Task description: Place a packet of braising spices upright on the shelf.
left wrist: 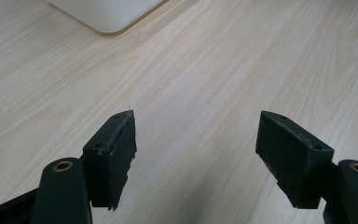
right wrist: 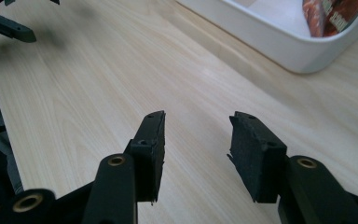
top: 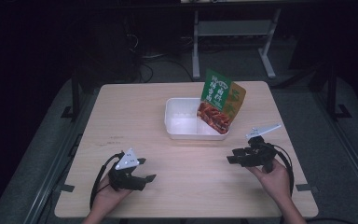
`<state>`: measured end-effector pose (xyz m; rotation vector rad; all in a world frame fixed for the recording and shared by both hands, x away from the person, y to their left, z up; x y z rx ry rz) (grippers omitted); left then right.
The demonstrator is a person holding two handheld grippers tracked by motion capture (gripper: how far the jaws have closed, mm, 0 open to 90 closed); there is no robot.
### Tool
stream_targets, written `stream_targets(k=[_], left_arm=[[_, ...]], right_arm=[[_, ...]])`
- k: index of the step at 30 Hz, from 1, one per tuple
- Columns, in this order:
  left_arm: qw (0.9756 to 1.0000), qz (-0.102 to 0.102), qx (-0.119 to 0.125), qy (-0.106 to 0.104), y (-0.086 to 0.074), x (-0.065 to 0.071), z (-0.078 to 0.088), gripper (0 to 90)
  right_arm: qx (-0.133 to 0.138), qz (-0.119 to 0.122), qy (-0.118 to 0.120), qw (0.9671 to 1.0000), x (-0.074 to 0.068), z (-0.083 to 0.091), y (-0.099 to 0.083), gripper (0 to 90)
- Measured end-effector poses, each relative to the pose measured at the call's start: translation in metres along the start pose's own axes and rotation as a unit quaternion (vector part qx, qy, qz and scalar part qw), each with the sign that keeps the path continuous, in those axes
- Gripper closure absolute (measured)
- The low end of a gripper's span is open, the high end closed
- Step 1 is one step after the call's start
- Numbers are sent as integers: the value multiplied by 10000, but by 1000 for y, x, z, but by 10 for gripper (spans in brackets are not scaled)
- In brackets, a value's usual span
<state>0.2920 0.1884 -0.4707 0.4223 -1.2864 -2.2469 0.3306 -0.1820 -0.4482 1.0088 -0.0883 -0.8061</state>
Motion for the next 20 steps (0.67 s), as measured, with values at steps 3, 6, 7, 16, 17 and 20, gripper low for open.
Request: stream_targets(k=[3,6,7,16,17,20], left_arm=[[10000,-13,8,-6,0,0,0,285],[10000,-5,5,-10,0,0,0,286],[10000,-5,0,-24,0,1,0,286],[9999,-104,-10,-100,2,3,-2,288],[9999,-98,-12,-107,2,3,-2,288],[9999,-90,-22,-116,2,3,-3,288]], right_arm=[[-13,-70,36,10000,-1,-2,-8,537],[-15,-95,33,9999,-2,-3,-12,535],[43,-130,64,9999,-2,-2,-15,536],[-9,27,17,10000,-15,-6,-30,532],[12,67,6,10000,-16,-6,-28,529],[93,111,21,9999,-19,-6,-26,520]])
Point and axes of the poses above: each handheld gripper's, and its own axes: z roughly backward along the jaws, y roughly out of its top, x roughly to its right, the point moved 5 cm from there along -z, roughly forward along the jaws, and after that the axes turned 11 degrees about x, right-handed, at the moved point
